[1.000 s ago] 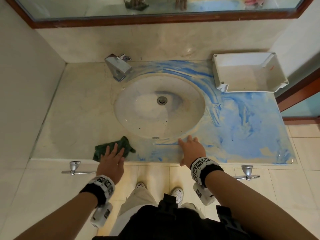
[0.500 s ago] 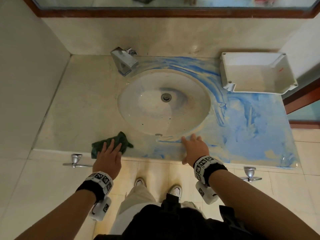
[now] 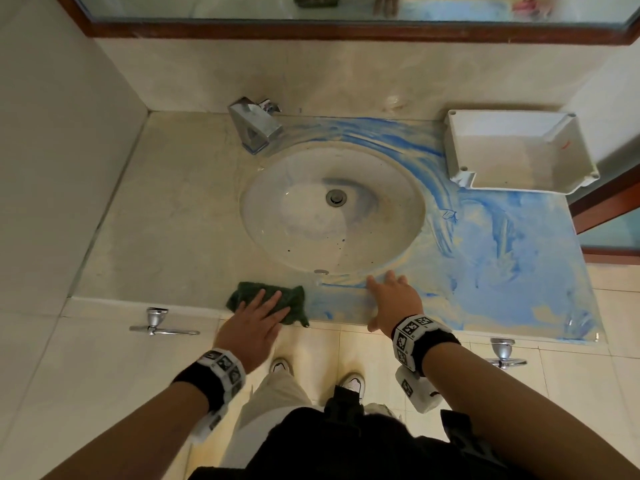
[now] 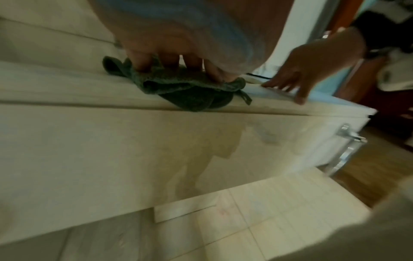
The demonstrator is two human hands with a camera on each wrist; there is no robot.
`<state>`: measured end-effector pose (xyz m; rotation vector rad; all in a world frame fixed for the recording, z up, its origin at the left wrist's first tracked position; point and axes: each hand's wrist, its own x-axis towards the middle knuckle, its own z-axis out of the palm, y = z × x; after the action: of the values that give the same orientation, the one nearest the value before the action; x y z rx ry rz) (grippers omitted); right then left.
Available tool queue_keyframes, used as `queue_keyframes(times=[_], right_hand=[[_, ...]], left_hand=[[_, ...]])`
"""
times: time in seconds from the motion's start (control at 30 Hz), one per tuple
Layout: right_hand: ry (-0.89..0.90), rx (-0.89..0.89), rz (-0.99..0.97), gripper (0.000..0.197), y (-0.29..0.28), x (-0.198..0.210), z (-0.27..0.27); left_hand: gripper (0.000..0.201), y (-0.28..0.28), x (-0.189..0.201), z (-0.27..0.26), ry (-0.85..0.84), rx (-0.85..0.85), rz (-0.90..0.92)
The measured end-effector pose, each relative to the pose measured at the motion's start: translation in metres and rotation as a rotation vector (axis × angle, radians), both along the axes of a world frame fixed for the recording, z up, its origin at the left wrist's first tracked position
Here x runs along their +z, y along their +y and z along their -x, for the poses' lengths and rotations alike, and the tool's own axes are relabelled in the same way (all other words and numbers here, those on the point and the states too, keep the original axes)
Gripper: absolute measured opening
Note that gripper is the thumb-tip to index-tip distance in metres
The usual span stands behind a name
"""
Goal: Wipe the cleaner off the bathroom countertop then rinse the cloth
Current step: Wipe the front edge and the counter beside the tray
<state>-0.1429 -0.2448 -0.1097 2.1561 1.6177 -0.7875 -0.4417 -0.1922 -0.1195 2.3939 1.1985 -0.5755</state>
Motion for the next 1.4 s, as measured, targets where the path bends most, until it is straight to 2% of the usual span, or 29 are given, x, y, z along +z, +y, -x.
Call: queue_keyframes(times=[0.13,0.23,0.3,0.37,0.47,0.6,0.7,0.77,0.87,0.97,1.03,1.1,1.23,1.33,1.4], right_hand=[[0.000,-0.004,0.004,0.102,0.000,-0.001,0.000],[0.000,-0.003,0.012,0.102,0.002,0.000,0.002],[0.002,-0.008,0.015,0.102,0.002,0.000,0.002],[-0.001,-0.010,0.020,0.103,0.002,0.001,0.002],[-0.011,-0.006,0.024,0.102,0.002,0.001,0.002],[-0.015,-0.002,0.023,0.100,0.003,0.003,0.002],[-0.012,-0.007,0.017,0.100,0.002,0.003,0.002],[-0.012,-0.009,0.017,0.100,0.002,0.004,0.002],[-0.013,-0.007,0.016,0.099,0.001,0.004,0.003],[-0.014,-0.015,0.027,0.100,0.001,0.004,0.003],[-0.012,-0.016,0.033,0.101,0.002,0.004,0.003],[-0.012,-0.015,0.031,0.102,0.002,0.004,0.003],[-0.010,-0.016,0.034,0.103,0.002,0.003,0.002],[-0.007,-0.016,0.031,0.103,0.001,0.003,0.002],[-0.009,-0.013,0.031,0.102,0.002,0.004,0.003]], left_hand=[[0.052,0.041,0.004,0.043,0.054,0.295,-0.053],[0.052,0.047,0.003,0.036,0.085,0.388,-0.066],[0.057,0.031,0.002,0.018,0.064,0.358,-0.048],[0.068,0.005,0.002,-0.002,-0.001,0.246,-0.008],[0.069,-0.025,-0.001,-0.024,-0.048,0.085,0.022],[0.071,-0.012,0.001,-0.025,-0.080,0.056,0.023],[0.045,-0.006,0.007,-0.017,-0.184,0.122,-0.035],[0.052,-0.015,0.010,-0.019,-0.248,0.222,-0.111],[0.066,-0.032,0.003,-0.029,-0.299,0.367,-0.112],[0.077,-0.035,-0.001,-0.044,-0.211,0.408,-0.106],[0.077,-0.034,-0.003,-0.050,-0.107,0.404,-0.076],[0.077,-0.033,-0.007,-0.048,-0.076,0.379,-0.052],[0.081,-0.014,-0.010,-0.010,0.004,0.253,-0.047],[0.077,0.014,-0.006,0.027,0.046,0.339,-0.049],[0.088,0.023,-0.004,0.033,0.056,0.361,-0.050]])
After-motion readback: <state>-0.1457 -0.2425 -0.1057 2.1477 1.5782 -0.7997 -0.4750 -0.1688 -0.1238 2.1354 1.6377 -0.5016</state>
